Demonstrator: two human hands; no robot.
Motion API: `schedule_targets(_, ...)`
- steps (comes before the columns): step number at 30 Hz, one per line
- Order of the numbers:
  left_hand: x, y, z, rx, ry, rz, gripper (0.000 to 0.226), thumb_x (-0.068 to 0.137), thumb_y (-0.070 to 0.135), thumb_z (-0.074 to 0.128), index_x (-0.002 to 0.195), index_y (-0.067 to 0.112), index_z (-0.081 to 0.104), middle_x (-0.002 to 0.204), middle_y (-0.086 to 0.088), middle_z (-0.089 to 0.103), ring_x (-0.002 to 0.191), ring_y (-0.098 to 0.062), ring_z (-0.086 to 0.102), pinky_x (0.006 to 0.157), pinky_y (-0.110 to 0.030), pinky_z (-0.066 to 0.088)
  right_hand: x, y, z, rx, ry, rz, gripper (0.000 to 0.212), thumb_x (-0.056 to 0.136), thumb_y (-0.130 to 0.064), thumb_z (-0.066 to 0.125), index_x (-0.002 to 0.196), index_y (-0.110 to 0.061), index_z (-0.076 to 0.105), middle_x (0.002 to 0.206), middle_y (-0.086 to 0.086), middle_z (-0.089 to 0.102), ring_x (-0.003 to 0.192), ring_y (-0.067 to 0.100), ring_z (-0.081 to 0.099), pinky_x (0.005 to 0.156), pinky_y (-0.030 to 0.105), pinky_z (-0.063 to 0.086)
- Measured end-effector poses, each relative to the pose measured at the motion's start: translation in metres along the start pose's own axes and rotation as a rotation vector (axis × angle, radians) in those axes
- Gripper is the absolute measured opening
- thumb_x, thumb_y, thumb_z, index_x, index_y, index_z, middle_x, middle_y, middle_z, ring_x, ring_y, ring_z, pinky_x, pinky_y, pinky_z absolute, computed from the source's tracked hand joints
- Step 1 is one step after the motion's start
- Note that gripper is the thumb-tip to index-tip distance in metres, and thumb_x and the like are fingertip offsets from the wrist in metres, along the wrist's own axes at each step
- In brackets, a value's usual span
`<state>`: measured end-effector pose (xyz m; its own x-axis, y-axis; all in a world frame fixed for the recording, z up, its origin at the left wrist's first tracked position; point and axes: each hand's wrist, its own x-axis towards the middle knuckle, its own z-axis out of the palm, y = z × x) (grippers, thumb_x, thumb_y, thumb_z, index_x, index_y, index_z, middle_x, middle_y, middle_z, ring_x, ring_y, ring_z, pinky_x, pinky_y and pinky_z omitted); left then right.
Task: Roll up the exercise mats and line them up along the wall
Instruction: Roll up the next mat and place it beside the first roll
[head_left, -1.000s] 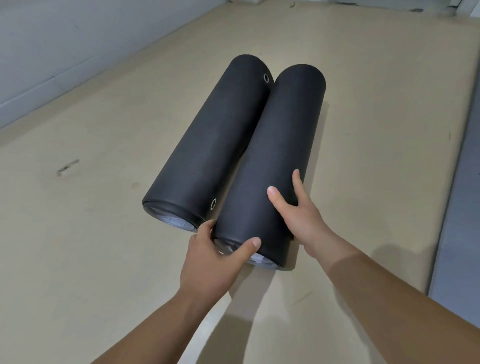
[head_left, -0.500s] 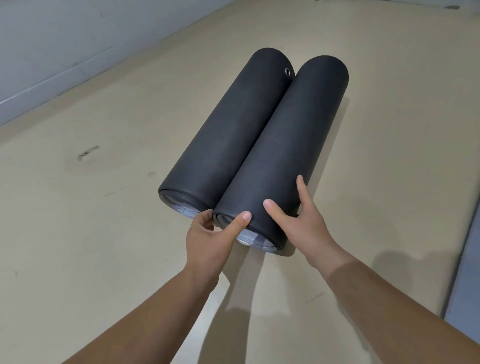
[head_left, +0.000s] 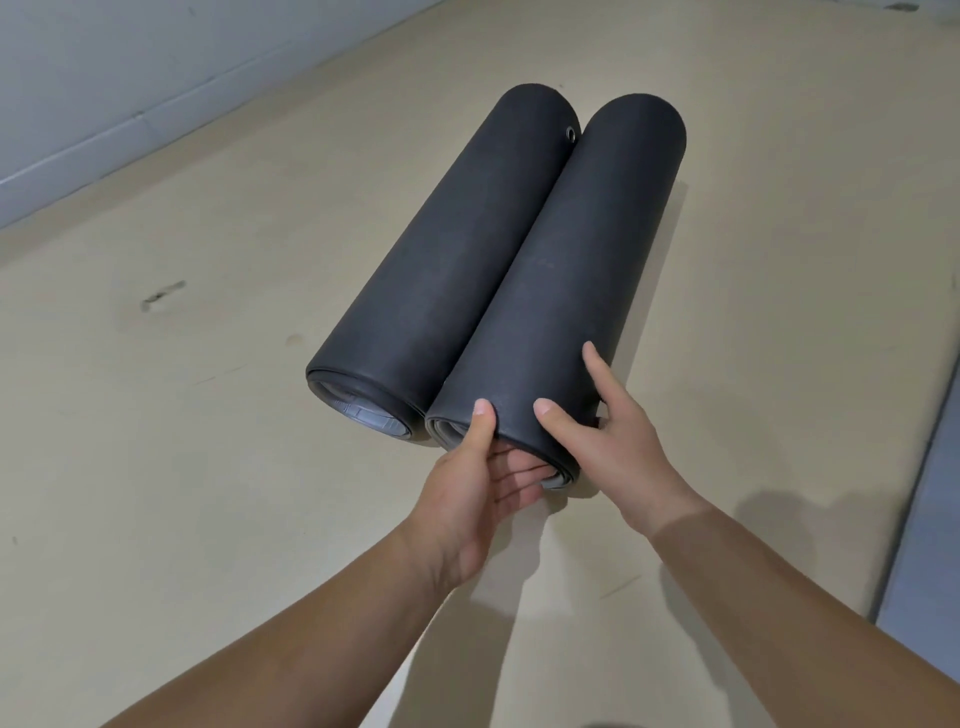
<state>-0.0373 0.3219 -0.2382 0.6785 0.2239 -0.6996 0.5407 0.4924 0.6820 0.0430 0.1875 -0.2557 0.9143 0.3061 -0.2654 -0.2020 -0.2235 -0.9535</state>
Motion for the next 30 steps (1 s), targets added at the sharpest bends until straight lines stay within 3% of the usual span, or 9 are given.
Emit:
schedule_targets(4, -0.001, 0.007, -0.005, -0.083, -0.05, -0.036, 0.074, 0.106, 0.065, 0.034, 0.13, 0.005, 0.071, 0.118, -0.02, 0.077, 0.112, -0.027, 0.075, 0.096, -0.037, 0.057, 0.002, -0.003, -0.001, -0.201, 0.025, -0.06, 0.082, 0.077, -0.071, 0.072, 0.148, -0.066, 0.031, 0.143, -0.017, 0.045, 0.134, 0.005, 0.05, 0.114, 0.037, 0.046)
schedule_targets(7, 0.0, 0.013, -0.008, -0.128, -0.096, -0.05, 0.077, 0.108, 0.064, 0.029, 0.131, 0.003, 0.069, 0.119, -0.02, 0.076, 0.112, -0.028, 0.075, 0.097, -0.037, 0.058, 0.003, -0.013, -0.002, -0.321, 0.134, -0.106, 0.08, 0.073, -0.076, 0.073, 0.143, -0.069, 0.037, 0.126, -0.01, 0.038, 0.127, 0.008, 0.049, 0.111, 0.029, 0.041)
schedule_targets(10, 0.001, 0.012, -0.009, -0.045, -0.085, -0.061, 0.078, 0.107, 0.065, 0.029, 0.121, 0.001, 0.072, 0.113, -0.019, 0.078, 0.106, -0.027, 0.077, 0.096, -0.04, 0.059, 0.001, -0.015, 0.001, -0.425, 0.179, -0.116, 0.079, 0.073, -0.074, 0.074, 0.144, -0.068, 0.039, 0.131, -0.007, 0.03, 0.136, 0.015, 0.034, 0.109, 0.028, 0.034)
schedule_targets(14, -0.002, 0.004, -0.024, 0.123, 0.246, 0.084, 0.062, 0.102, 0.064, 0.052, 0.101, 0.005, 0.072, 0.091, -0.016, 0.079, 0.08, -0.024, 0.076, 0.077, -0.039, 0.061, -0.003, -0.005, -0.002, -0.456, 0.166, -0.101, 0.075, 0.078, -0.072, 0.072, 0.144, -0.069, 0.037, 0.135, -0.008, 0.026, 0.14, 0.013, 0.027, 0.102, 0.024, 0.029)
schedule_targets(17, -0.001, -0.007, -0.036, 0.336, 0.439, 0.316, 0.05, 0.091, 0.063, 0.07, 0.116, 0.02, 0.067, 0.112, 0.0, 0.073, 0.098, -0.012, 0.07, 0.091, -0.035, 0.058, -0.003, 0.0, -0.01, -0.438, 0.139, -0.109, 0.069, 0.083, -0.07, 0.068, 0.144, -0.07, 0.036, 0.137, -0.007, 0.027, 0.139, 0.012, 0.027, 0.103, 0.023, 0.028)
schedule_targets(20, 0.0, -0.011, -0.03, 0.361, 0.363, 0.344, 0.051, 0.092, 0.061, 0.071, 0.129, 0.027, 0.065, 0.122, 0.013, 0.068, 0.11, -0.001, 0.064, 0.098, -0.03, 0.053, -0.003, 0.006, -0.018, -0.38, 0.11, -0.116, 0.058, 0.093, -0.059, 0.062, 0.145, -0.068, 0.038, 0.136, -0.004, 0.028, 0.138, 0.014, 0.029, 0.111, 0.023, 0.025)
schedule_targets(23, 0.003, -0.014, -0.024, 0.313, 0.374, 0.333, 0.061, 0.091, 0.066, 0.066, 0.136, 0.025, 0.061, 0.126, 0.015, 0.065, 0.11, 0.006, 0.058, 0.099, -0.028, 0.047, -0.003, 0.014, -0.024, -0.327, 0.089, -0.108, 0.065, 0.094, -0.054, 0.067, 0.149, -0.066, 0.034, 0.139, -0.006, 0.03, 0.138, 0.009, 0.035, 0.117, 0.027, 0.03)
schedule_targets(27, 0.006, -0.018, -0.026, 0.186, 0.286, 0.207, 0.053, 0.091, 0.079, 0.051, 0.112, 0.034, 0.067, 0.107, 0.025, 0.07, 0.105, 0.003, 0.059, 0.098, -0.035, 0.047, -0.009, 0.021, -0.009, -0.193, 0.066, -0.056, 0.075, 0.09, -0.052, 0.072, 0.152, -0.063, 0.031, 0.148, -0.013, 0.029, 0.139, 0.004, 0.036, 0.105, 0.011, 0.032)
schedule_targets(30, 0.01, -0.01, -0.029, 0.163, 0.261, 0.216, 0.044, 0.097, 0.075, 0.043, 0.104, 0.04, 0.068, 0.1, 0.026, 0.074, 0.105, -0.002, 0.064, 0.093, -0.036, 0.052, -0.01, 0.022, 0.01, -0.195, 0.08, -0.055, 0.074, 0.093, -0.051, 0.07, 0.154, -0.06, 0.029, 0.156, -0.015, 0.022, 0.147, 0.007, 0.023, 0.105, 0.017, 0.026)
